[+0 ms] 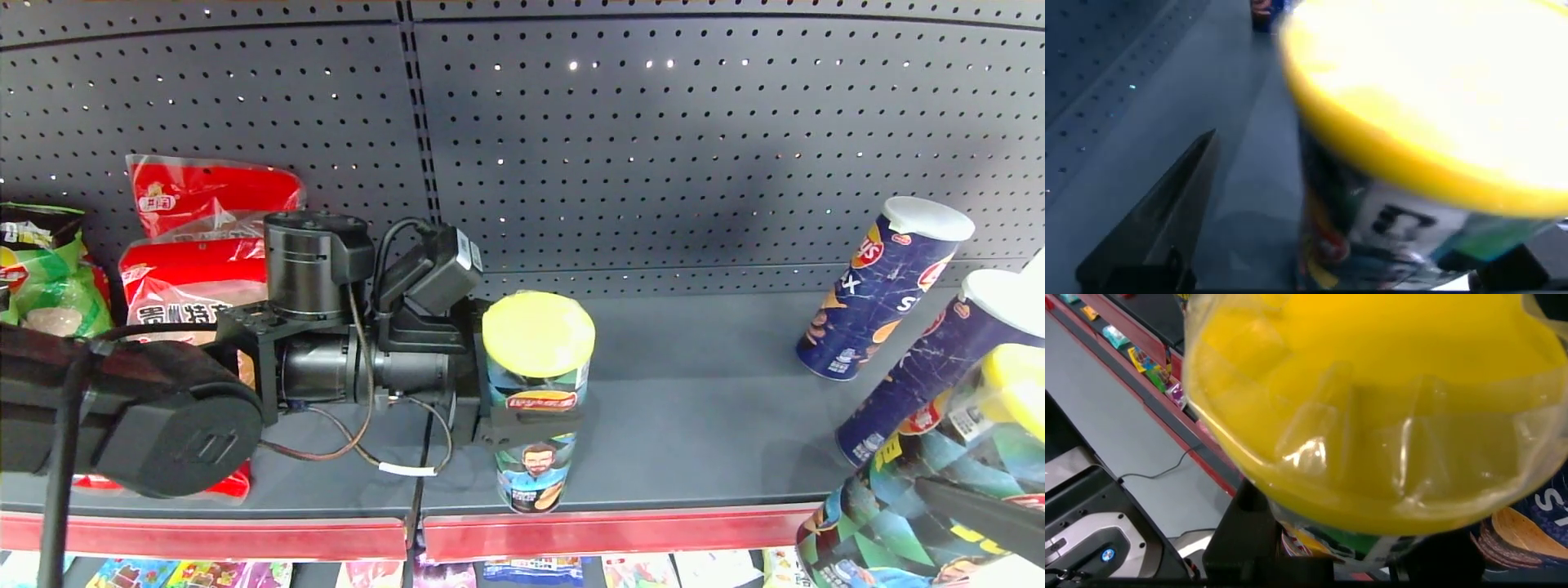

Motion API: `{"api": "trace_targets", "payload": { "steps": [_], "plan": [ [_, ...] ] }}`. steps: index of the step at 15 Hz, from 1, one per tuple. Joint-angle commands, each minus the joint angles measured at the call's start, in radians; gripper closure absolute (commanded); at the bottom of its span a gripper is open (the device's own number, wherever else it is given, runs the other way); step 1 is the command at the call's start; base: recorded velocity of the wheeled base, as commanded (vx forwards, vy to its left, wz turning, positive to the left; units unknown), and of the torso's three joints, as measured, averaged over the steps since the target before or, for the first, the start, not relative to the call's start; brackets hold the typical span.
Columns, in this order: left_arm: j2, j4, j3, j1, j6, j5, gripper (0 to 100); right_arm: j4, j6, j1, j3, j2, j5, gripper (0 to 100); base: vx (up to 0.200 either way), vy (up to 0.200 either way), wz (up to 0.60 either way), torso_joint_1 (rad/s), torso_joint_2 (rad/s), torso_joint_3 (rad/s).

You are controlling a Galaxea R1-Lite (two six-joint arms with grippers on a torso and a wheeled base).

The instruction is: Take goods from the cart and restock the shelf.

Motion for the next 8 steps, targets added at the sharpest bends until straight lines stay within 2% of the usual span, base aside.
{"api": "trace_targets", "payload": {
  "steps": [1, 5, 8],
  "plan": [
    [-0.005, 0.000, 0.006, 0.009, 0.000, -0.001, 0, 0.000, 0.000, 0.000, -0.007, 0.003, 0.001, 100, 0.000, 0.000, 0.00, 0.000, 0.00, 0.000],
    [-0.124, 0.000, 0.172, 0.028, -0.006, -0.003, 0, -0.001, -0.003, 0.008, -0.079, 0.086, 0.009, 100, 0.000, 0.000, 0.00, 0.000, 0.00, 0.000],
    [-0.200, 0.000, 0.253, 0.054, -0.019, -0.001, 0, -0.012, -0.003, 0.051, -0.180, 0.225, 0.007, 100, 0.000, 0.000, 0.00, 0.000, 0.00, 0.000]
  ]
}}
